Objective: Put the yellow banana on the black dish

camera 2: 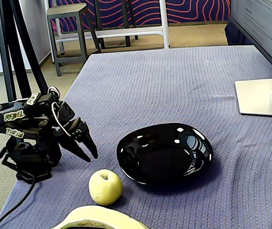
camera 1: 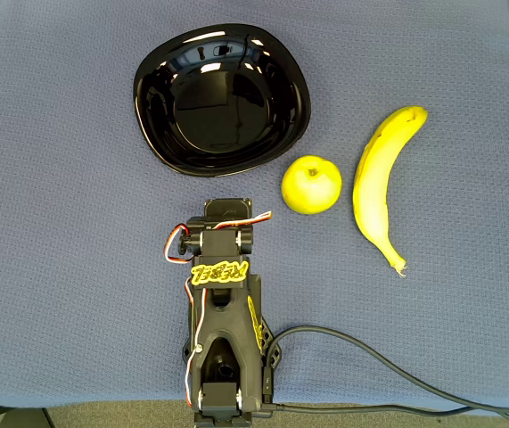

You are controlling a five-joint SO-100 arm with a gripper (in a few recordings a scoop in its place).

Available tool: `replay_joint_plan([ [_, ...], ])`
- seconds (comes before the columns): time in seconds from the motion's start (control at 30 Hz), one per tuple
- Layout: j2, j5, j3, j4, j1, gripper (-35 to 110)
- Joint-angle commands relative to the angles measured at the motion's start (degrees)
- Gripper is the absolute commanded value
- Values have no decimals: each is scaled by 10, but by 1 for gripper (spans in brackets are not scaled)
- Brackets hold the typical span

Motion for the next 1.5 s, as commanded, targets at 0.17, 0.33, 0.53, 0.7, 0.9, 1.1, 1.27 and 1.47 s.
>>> replay_joint_plan([
  [0.17, -18, 21, -13, -34, 8, 0],
  [0.33, -19, 18, -13, -35, 10, 0],
  [0.53, -29, 16, -22, -40, 13, 0],
  [0.7, -64, 33, -76, -33, 11, 1],
  [0.9, -229, 83, -229, 21, 27, 0],
  [1.1, -315, 118, -326, 44, 77, 8],
  [1.27, -381, 33, -410, 42, 73, 13],
  [1.47, -469, -88, -538, 35, 85, 11],
])
